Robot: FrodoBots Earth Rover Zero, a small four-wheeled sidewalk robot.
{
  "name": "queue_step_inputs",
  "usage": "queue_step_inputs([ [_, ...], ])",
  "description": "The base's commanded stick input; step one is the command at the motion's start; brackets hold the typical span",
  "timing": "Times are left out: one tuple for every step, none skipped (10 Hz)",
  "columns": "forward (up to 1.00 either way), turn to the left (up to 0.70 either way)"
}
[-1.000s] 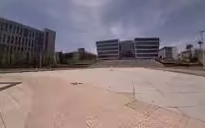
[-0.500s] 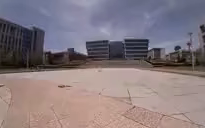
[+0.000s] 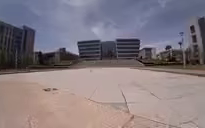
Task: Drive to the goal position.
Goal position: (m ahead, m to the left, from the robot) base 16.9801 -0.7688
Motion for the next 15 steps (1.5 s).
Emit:
queue_step_inputs([
  [0.69,0.0],
  [0.69,0.0],
  [0.69,0.0],
  [0.69,-0.08],
  [0.69,-0.21],
  [0.69,-0.33],
  [0.69,-0.35],
  [0.69,-0.17],
  [0.69,0.0],
  [0.69,0.0],
  [0.69,0.0],
  [0.69,0.0],
  [0.69,0.0],
  [0.69,0.0],
  [0.69,0.0],
])
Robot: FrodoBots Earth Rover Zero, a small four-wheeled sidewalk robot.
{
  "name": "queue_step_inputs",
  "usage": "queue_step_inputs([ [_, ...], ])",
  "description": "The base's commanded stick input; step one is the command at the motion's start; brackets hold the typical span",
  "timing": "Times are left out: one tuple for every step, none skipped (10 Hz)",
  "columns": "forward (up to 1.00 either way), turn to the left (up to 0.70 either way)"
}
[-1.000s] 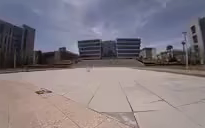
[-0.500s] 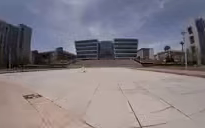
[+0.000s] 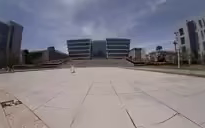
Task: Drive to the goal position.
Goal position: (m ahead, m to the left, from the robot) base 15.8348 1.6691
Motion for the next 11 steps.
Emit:
queue_step_inputs([
  [0.69,0.0],
  [0.69,0.0],
  [0.69,0.0],
  [0.69,0.0],
  [0.69,0.0],
  [0.69,0.0],
  [0.69,0.0],
  [0.69,0.0],
  [0.69,0.0],
  [0.69,0.0],
  [0.69,0.0],
])
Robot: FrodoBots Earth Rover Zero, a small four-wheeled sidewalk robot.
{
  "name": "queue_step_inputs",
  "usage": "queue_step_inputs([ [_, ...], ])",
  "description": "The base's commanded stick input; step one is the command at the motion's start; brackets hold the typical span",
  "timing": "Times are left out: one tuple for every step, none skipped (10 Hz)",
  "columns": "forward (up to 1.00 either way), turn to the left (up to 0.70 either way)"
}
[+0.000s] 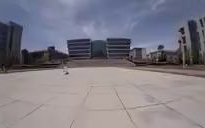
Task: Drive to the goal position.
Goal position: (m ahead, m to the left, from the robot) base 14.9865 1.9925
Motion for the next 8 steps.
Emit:
queue_step_inputs([
  [0.69,0.0],
  [0.69,0.0],
  [0.69,0.0],
  [0.69,0.0],
  [0.69,0.0],
  [0.69,0.0],
  [0.69,0.0],
  [0.69,0.0],
])
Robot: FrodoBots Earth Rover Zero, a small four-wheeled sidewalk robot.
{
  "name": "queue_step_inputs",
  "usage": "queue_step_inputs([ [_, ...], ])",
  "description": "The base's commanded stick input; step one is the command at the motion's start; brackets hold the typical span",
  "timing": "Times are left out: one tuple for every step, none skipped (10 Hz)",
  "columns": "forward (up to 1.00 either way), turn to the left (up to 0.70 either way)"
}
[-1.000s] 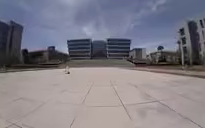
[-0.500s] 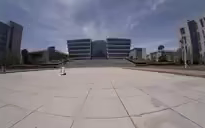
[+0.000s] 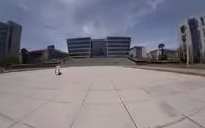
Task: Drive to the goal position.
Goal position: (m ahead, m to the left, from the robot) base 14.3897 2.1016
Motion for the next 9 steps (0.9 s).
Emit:
queue_step_inputs([
  [0.69,0.0],
  [0.69,0.0],
  [0.69,0.0],
  [0.69,0.0],
  [0.69,0.0],
  [0.69,0.0],
  [0.69,0.0],
  [0.69,0.0],
  [0.69,0.0],
])
